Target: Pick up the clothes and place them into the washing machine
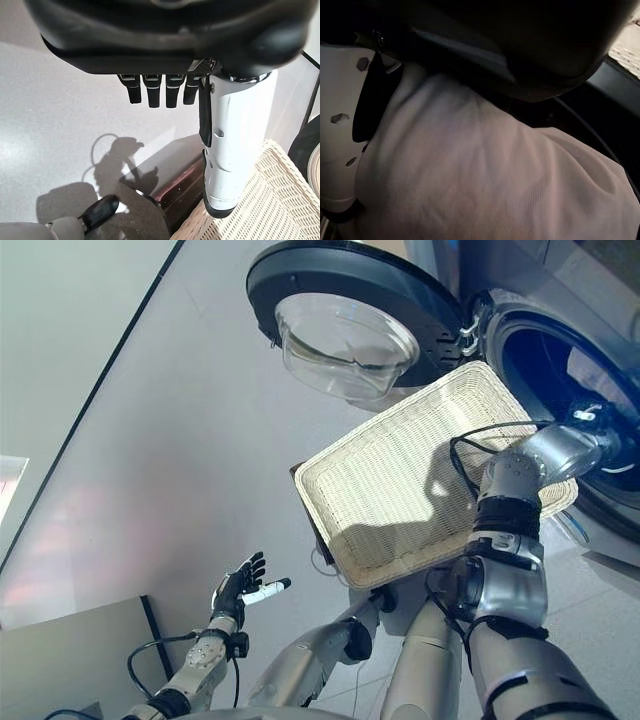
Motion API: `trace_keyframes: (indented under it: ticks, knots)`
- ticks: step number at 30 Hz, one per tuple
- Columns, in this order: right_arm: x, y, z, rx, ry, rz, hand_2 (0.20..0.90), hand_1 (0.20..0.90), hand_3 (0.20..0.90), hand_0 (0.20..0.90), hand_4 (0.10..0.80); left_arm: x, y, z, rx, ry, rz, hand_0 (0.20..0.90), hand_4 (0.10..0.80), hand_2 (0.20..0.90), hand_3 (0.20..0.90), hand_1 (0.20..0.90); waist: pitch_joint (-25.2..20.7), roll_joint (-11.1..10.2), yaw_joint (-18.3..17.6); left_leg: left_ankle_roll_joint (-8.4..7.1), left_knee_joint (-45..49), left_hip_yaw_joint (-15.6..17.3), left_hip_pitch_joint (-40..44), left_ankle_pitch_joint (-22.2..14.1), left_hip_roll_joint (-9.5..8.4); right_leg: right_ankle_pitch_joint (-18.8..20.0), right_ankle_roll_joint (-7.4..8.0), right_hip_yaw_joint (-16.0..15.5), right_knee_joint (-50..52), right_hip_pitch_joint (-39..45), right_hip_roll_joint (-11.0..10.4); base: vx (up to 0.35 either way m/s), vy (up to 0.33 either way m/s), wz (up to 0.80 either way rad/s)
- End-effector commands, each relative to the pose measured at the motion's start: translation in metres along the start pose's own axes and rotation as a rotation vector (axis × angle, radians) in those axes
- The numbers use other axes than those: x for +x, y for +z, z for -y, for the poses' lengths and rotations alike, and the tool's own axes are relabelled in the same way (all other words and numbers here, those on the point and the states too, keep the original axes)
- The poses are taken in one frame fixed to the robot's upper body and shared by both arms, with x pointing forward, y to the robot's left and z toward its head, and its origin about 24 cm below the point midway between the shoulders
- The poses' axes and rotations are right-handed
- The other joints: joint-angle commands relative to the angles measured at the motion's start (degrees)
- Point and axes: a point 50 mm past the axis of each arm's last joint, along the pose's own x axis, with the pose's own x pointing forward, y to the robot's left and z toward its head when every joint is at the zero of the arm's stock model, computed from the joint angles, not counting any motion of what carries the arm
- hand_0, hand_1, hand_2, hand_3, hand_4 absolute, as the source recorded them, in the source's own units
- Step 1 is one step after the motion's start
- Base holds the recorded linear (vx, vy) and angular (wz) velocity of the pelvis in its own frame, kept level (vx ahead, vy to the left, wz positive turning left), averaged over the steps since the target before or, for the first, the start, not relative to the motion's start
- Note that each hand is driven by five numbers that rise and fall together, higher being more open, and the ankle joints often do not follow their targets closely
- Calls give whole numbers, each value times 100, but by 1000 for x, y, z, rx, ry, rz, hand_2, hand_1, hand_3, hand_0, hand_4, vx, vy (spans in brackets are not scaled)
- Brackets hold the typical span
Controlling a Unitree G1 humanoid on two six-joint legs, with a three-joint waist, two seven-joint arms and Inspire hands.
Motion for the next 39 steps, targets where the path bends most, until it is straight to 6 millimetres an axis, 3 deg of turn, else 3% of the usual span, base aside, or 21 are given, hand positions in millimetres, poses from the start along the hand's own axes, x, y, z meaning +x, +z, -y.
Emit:
trace_keyframes:
  ticks: [1,9,13,20,25,28,30,31,32,34,39]
  knots:
    - [-14,11,-82,-93,454,95,900,900,900,900,800,-12,-15,-26,-14,102,-28,900,800,900,900,900,-364,73,-67,-790,1078,-463,-630,-583,460,-262,-7,-84,127,161,67,0,0,0]
    - [-6,-8,-50,-170,356,7,900,900,900,900,800,-11,-15,-19,-27,76,-29,900,800,900,900,900,-440,114,9,-805,1065,-476,-669,-550,491,-280,-44,-130,114,171,79,0,0,0]
    - [-8,-15,-38,-191,332,-27,900,900,900,900,800,-12,-17,-21,-25,88,-47,900,800,900,900,900,-442,91,18,-816,1062,-498,-694,-524,506,-283,-62,-167,107,184,94,0,0,0]
    - [-11,-18,-35,-187,335,-39,900,900,900,900,800,-13,-19,-25,-31,102,-51,900,800,900,900,900,-449,41,32,-831,1043,-550,-717,-482,515,-294,-93,-200,112,193,123,0,0,0]
    - [-10,-22,-12,-263,295,-69,900,900,900,900,800,-12,-18,-28,-38,120,-53,900,800,900,900,900,-419,-76,-3,-838,1074,-561,-738,-421,567,-270,-130,-226,122,219,161,-6,-14,2]
    - [-4,-24,18,-391,231,-106,900,900,900,900,800,-13,-21,-30,-34,129,-68,900,800,900,900,900,-460,-174,-11,-853,1087,-610,-674,-464,603,-343,-139,-276,139,330,191,24,-33,4]
    - [2,-25,49,-649,195,-147,900,900,900,900,800,-12,-22,-32,-13,134,-78,900,800,900,900,900,-460,-297,-38,-866,1105,-651,-618,-451,645,-346,-161,-313,138,421,221,-7,-59,-5]
    - [2,-25,48,-652,195,-147,900,900,900,900,800,-12,-22,-31,-13,134,-78,900,800,900,900,900,-451,-288,-44,-868,1104,-655,-609,-451,646,-348,-163,-317,135,432,221,-11,-124,-5]
    - [2,-26,80,-873,197,-232,900,900,900,900,800,-10,-22,-35,8,144,-91,900,800,900,900,900,-442,-441,-57,-885,1092,-712,-477,-438,686,-354,-191,-384,109,611,239,5,-145,-3]
    - [0,-22,113,-1051,166,-305,900,900,900,900,800,-9,-20,-36,27,138,-89,900,800,900,900,900,-460,-589,-38,-896,1058,-779,-297,-410,728,-370,-198,-493,59,873,230,29,-179,11]
    - [-18,9,197,-1289,62,-485,900,900,900,900,800,-9,-22,-46,44,168,-109,900,800,900,900,900,-568,-1013,22,-923,831,-1033,306,-350,822,-485,-190,-810,-119,1698,248,82,-158,17]
